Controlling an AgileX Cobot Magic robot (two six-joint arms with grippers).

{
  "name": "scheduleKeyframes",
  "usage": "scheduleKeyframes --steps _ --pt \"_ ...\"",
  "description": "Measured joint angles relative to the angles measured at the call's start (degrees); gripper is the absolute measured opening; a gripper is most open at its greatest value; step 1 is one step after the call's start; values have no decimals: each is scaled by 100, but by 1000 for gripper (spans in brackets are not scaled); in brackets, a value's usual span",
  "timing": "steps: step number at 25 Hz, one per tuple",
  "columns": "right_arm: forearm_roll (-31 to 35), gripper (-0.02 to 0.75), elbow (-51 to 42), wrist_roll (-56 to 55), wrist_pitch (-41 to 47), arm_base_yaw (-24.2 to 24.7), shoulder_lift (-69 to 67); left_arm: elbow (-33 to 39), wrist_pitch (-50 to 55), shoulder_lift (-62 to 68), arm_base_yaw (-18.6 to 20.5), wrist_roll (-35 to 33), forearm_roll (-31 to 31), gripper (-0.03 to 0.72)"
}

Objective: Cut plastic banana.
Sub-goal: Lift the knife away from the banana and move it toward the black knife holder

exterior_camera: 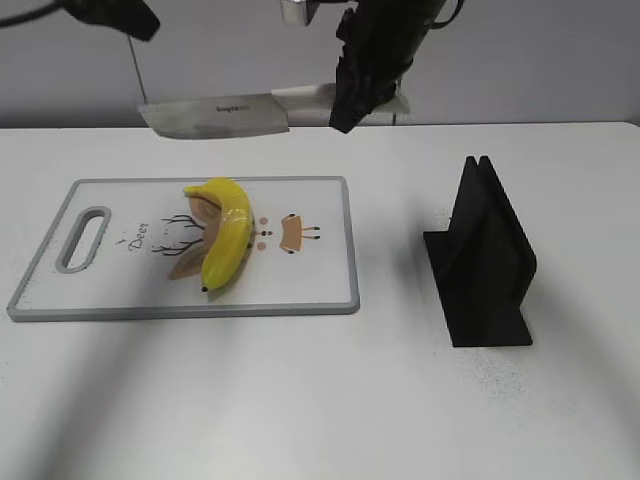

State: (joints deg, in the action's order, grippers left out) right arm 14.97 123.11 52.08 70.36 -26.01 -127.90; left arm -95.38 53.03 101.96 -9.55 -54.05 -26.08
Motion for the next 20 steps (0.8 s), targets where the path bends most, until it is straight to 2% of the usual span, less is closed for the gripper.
scheduleKeyframes --steps 6,10,14,18,20 --pt "-248 162 -45 -1205 5 0 514 -1068 891 -35 116 1955 1528 590" --pt "-470 162 -44 -2053 11 7 900 -1365 1540 -35 199 3080 2197 589" --pt "-504 162 -51 -2832 16 11 1277 -1332 1650 -74 376 3973 2341 587" --pt "-580 162 -287 -3879 16 11 1622 -955 1663 -398 458 4235 2354 587" --pt "-587 162 -625 -4344 16 11 1850 -519 1663 -700 458 4266 2349 587"
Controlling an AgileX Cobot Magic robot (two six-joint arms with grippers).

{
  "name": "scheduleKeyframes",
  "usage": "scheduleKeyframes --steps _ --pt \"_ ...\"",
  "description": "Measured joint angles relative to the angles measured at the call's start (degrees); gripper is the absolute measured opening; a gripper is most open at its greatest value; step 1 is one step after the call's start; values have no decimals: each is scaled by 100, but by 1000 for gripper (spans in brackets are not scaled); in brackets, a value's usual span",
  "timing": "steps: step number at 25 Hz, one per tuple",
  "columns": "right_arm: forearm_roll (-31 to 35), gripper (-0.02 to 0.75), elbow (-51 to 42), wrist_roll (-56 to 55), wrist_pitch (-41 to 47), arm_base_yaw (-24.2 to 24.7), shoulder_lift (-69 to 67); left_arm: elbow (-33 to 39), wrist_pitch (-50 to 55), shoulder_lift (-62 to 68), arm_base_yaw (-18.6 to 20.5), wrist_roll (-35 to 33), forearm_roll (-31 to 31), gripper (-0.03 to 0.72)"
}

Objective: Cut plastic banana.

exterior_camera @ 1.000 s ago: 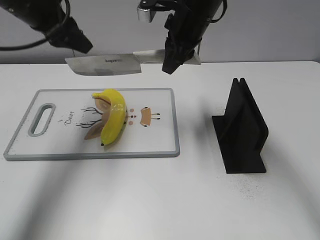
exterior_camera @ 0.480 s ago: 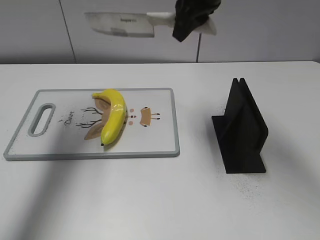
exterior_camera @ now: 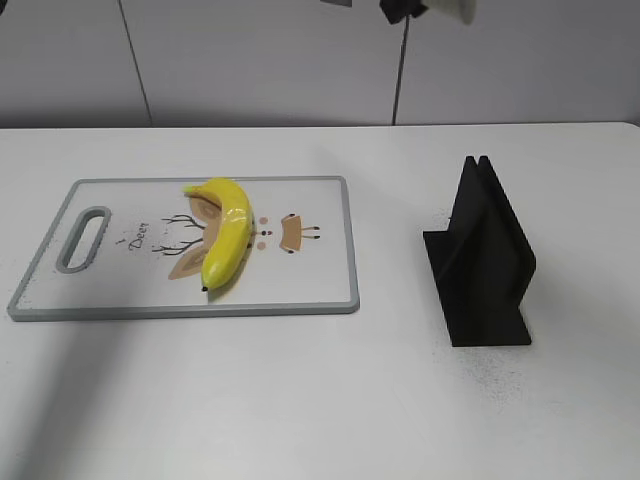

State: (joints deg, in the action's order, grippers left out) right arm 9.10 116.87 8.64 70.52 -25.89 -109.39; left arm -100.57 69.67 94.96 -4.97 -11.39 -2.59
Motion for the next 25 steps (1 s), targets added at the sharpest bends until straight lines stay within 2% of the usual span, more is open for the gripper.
scheduleKeyframes --steps 6,15,25 --pt "-79 162 -1615 -697 -35 0 1147 1461 17 -1213 0 19 -51 586" --pt "-566 162 -4136 -1670 -841 0 3006 3339 23 -3263 0 19 -59 583" --pt "-1043 162 -5640 -2875 -1227 0 4118 5164 40 -5658 0 23 -11 580"
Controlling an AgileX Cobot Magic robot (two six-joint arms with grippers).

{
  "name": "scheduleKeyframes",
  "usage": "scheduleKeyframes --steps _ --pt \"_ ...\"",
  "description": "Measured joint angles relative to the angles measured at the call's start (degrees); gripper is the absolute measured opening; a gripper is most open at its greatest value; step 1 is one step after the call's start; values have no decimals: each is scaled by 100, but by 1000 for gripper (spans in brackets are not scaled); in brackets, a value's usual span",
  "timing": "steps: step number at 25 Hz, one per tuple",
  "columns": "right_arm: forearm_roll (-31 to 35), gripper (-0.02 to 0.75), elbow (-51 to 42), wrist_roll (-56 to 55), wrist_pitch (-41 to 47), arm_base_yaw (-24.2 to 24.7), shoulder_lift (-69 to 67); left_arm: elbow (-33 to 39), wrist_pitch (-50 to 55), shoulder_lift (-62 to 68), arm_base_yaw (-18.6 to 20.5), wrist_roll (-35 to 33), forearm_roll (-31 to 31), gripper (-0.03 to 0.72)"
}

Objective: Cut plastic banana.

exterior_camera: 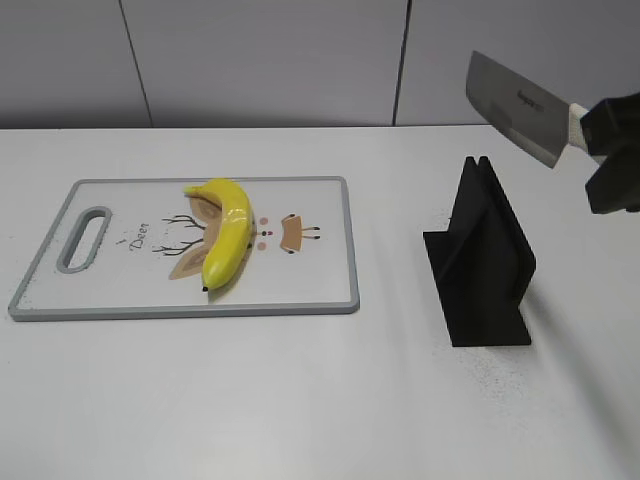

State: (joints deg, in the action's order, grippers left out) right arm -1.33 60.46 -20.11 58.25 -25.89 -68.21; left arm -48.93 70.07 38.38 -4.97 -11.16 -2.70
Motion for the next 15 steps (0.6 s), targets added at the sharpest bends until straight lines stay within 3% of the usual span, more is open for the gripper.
scheduleKeyframes --steps 8,15 --pt "-167 162 -499 -515 -314 0 171 1283 13 -2120 0 0 -91 579" --pt "-256 162 -563 -616 -517 0 91 1881 21 -3626 0 0 -108 579"
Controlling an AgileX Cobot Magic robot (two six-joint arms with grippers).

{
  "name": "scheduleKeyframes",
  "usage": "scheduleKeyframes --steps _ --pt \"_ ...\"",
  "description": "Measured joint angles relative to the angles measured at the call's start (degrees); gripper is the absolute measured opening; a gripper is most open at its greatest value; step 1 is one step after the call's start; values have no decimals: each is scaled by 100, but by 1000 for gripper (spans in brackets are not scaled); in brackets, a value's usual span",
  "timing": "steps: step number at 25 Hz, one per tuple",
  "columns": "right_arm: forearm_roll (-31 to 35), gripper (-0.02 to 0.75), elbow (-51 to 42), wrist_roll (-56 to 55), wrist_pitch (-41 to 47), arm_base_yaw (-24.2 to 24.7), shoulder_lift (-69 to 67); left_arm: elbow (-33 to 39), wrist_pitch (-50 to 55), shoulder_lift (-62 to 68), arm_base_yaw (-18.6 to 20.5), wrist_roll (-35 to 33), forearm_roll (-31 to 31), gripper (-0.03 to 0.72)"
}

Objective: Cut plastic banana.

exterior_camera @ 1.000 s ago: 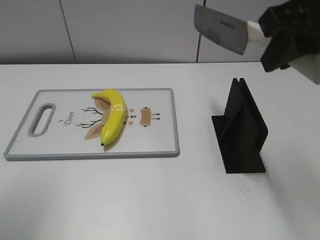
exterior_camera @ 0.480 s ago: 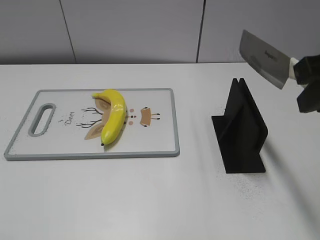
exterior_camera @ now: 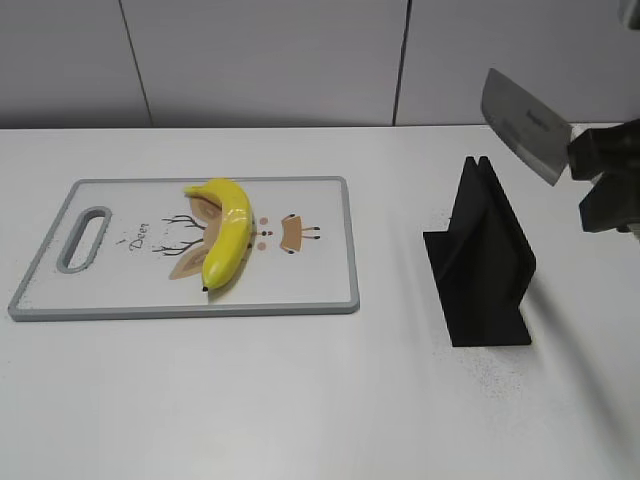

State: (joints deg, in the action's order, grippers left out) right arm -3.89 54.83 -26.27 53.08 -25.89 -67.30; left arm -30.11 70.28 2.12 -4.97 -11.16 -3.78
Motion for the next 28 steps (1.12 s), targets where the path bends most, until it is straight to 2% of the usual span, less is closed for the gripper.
scheduleKeyframes --steps 8,16,28 --pt "-59 162 0 -21 -256 0 -562 68 -36 -244 0 0 0 579" --pt "-269 162 0 -117 -478 0 -901 300 -705 -244 0 0 -6 579" --pt "-495 162 0 -243 -705 0 -1267 327 -802 -244 0 0 -6 579"
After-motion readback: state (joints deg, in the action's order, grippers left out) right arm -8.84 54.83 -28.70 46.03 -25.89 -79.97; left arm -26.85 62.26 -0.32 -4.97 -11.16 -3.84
